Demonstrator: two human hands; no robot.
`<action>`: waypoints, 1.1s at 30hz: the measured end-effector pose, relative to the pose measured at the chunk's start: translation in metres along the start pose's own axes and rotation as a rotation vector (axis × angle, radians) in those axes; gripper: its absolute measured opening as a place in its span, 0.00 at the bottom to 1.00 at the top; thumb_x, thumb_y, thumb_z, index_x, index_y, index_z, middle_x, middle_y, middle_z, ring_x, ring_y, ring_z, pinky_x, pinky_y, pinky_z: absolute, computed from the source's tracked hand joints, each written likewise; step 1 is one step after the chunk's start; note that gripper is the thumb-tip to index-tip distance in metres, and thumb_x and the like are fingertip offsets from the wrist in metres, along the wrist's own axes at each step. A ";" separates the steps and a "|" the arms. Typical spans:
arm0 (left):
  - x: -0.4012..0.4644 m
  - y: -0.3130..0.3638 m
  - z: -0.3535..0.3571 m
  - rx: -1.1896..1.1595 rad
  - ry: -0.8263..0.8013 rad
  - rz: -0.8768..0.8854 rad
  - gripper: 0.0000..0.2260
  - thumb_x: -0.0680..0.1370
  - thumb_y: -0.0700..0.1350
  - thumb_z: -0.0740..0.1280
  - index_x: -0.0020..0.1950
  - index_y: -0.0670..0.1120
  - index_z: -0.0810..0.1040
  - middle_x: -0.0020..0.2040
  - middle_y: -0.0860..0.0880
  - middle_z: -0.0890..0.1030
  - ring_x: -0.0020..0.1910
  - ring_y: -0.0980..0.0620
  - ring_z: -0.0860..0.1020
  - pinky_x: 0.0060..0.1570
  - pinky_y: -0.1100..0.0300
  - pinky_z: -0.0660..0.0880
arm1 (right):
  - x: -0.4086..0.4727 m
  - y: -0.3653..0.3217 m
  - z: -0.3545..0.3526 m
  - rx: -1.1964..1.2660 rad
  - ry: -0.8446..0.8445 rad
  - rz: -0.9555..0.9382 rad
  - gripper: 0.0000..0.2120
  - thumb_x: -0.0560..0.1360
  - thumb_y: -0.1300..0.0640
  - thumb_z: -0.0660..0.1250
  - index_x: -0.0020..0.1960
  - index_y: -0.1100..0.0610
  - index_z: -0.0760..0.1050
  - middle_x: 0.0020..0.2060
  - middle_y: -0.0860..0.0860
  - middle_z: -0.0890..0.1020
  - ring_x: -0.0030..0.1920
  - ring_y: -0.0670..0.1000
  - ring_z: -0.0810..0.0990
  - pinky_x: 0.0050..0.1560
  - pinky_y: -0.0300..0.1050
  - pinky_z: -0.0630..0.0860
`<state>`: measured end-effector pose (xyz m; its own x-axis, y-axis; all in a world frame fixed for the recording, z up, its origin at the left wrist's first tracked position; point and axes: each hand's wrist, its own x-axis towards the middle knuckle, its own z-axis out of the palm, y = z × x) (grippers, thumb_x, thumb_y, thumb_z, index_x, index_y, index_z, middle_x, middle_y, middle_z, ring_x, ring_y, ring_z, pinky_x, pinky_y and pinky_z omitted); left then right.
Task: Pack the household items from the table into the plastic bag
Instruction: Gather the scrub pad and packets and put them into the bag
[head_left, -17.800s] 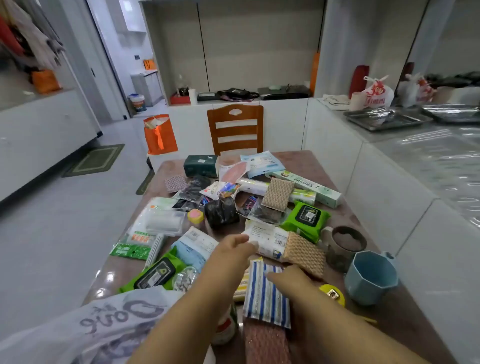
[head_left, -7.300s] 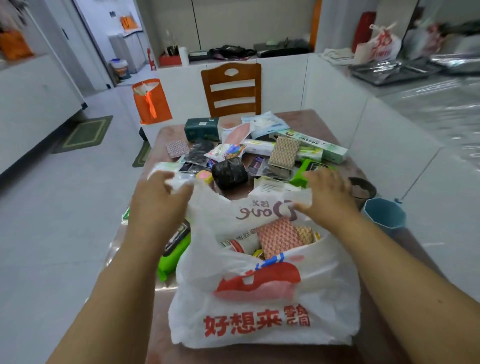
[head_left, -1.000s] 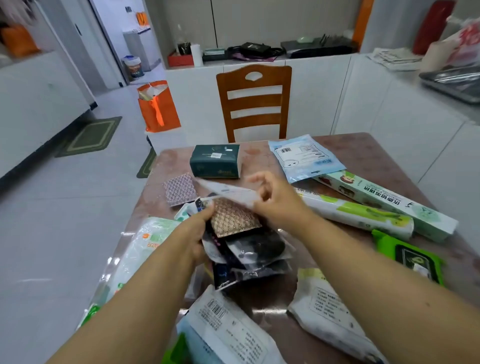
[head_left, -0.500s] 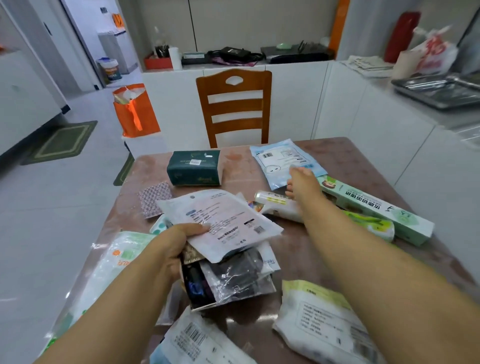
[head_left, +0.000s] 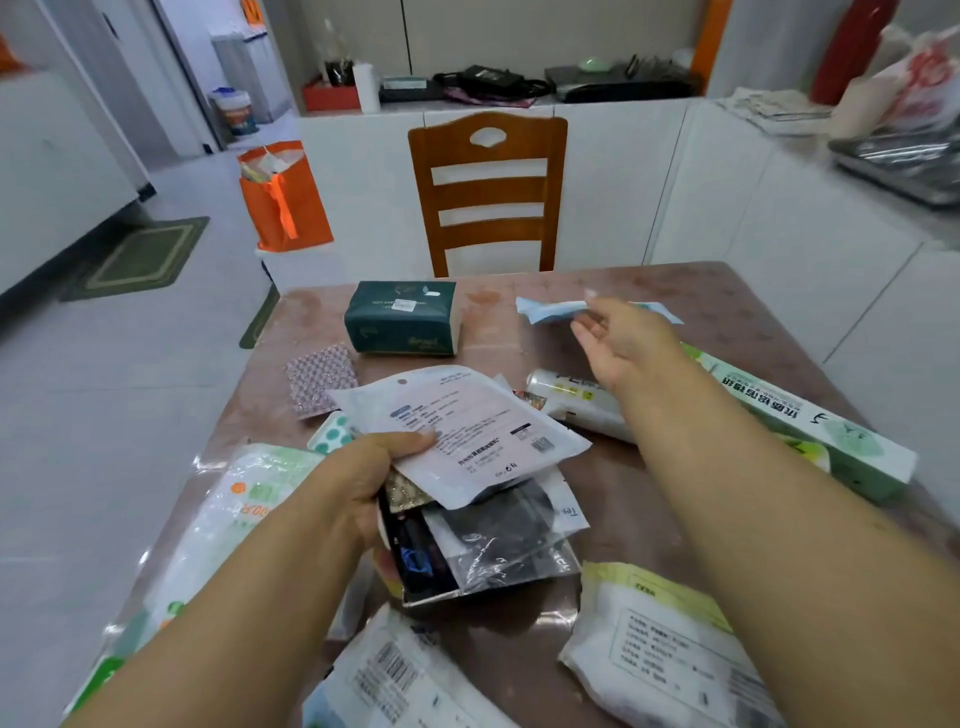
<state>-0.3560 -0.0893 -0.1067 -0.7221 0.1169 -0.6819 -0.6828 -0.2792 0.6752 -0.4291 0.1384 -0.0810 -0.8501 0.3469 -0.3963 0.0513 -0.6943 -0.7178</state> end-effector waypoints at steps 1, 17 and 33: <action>0.000 0.000 0.000 -0.008 0.001 0.000 0.11 0.76 0.34 0.66 0.58 0.37 0.77 0.51 0.36 0.84 0.44 0.39 0.84 0.35 0.37 0.79 | -0.015 -0.001 0.002 0.010 -0.040 0.011 0.07 0.77 0.69 0.64 0.55 0.66 0.72 0.49 0.59 0.78 0.47 0.52 0.79 0.67 0.49 0.70; -0.025 -0.003 0.004 0.149 -0.038 0.048 0.06 0.78 0.39 0.64 0.51 0.38 0.77 0.35 0.39 0.85 0.34 0.42 0.83 0.46 0.46 0.77 | -0.190 0.034 -0.025 -0.886 -0.487 0.488 0.11 0.76 0.61 0.65 0.56 0.67 0.75 0.39 0.62 0.81 0.32 0.53 0.79 0.39 0.45 0.81; -0.158 -0.005 0.039 0.326 -0.279 0.141 0.12 0.75 0.44 0.66 0.56 0.42 0.77 0.44 0.40 0.83 0.42 0.41 0.82 0.45 0.49 0.80 | -0.214 -0.025 -0.076 -0.239 -0.411 0.329 0.20 0.57 0.63 0.76 0.48 0.61 0.79 0.38 0.61 0.85 0.33 0.58 0.85 0.33 0.54 0.82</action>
<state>-0.2431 -0.0693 0.0087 -0.7823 0.3646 -0.5050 -0.5428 -0.0013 0.8399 -0.2087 0.1295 -0.0212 -0.9007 -0.1701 -0.3998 0.4238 -0.5462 -0.7225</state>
